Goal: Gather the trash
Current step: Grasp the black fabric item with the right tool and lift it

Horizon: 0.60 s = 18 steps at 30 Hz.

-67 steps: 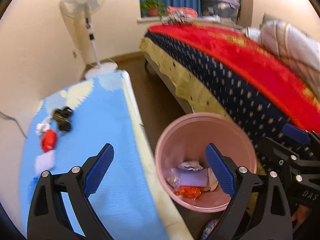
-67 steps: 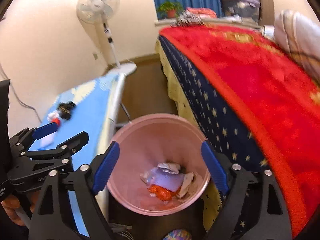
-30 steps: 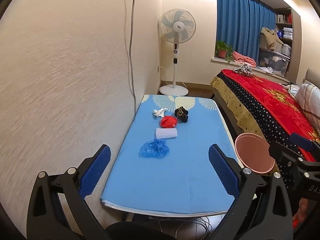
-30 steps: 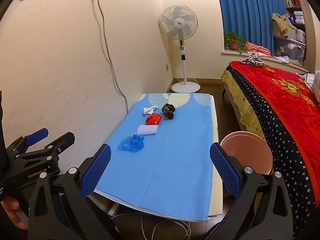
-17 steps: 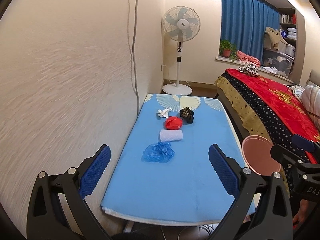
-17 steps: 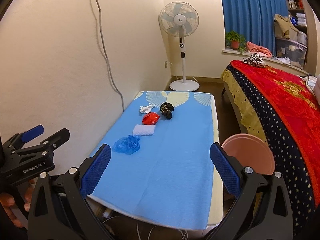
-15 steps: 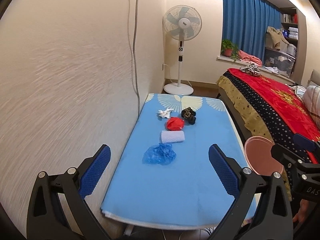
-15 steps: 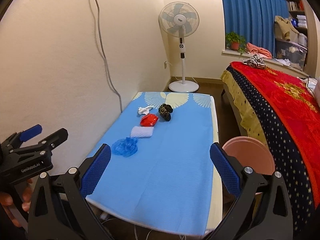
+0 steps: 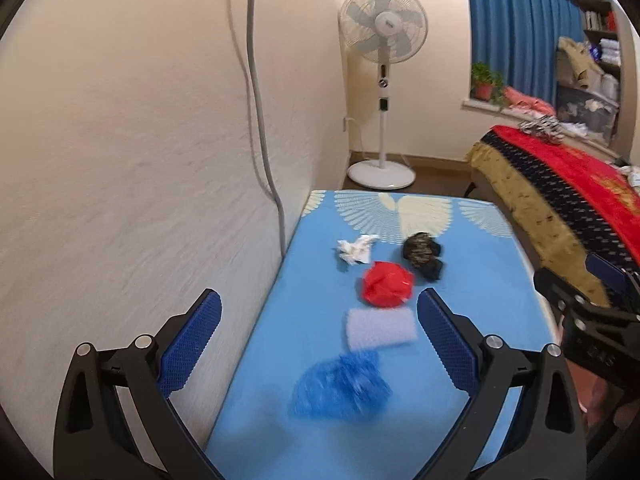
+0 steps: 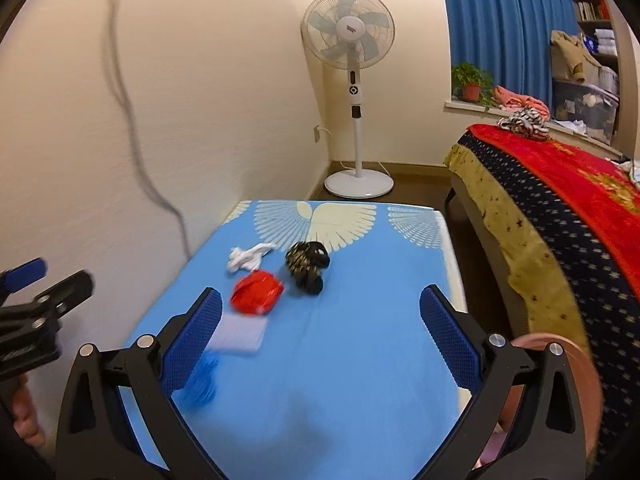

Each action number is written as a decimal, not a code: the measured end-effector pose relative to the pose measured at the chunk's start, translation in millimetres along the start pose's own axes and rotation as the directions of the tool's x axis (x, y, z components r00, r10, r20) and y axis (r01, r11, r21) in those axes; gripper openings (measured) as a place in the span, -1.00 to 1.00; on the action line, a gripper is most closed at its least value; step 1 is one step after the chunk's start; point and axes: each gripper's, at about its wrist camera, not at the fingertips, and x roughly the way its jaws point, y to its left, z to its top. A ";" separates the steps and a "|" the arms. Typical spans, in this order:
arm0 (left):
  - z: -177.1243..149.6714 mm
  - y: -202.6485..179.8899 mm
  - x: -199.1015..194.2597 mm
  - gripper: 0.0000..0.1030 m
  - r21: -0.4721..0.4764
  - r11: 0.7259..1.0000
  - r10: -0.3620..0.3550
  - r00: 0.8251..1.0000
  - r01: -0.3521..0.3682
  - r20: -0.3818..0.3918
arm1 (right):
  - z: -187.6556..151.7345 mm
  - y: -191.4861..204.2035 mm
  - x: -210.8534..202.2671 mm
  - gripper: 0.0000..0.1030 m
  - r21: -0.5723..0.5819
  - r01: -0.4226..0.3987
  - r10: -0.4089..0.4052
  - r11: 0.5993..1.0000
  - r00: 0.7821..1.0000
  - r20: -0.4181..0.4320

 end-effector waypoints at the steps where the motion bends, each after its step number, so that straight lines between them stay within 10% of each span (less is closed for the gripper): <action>1: 1.7 -0.2 13.0 0.85 0.004 1.000 0.011 1.000 -0.011 -0.010 | -0.6 1.0 21.2 0.89 -0.001 0.010 -0.010 1.000 1.000 -0.004; 18: -7.2 -12.1 132.1 0.85 0.020 0.998 0.060 0.991 -0.058 -0.116 | -1.8 24.4 198.6 0.76 -0.037 0.018 -0.021 0.999 0.997 -0.078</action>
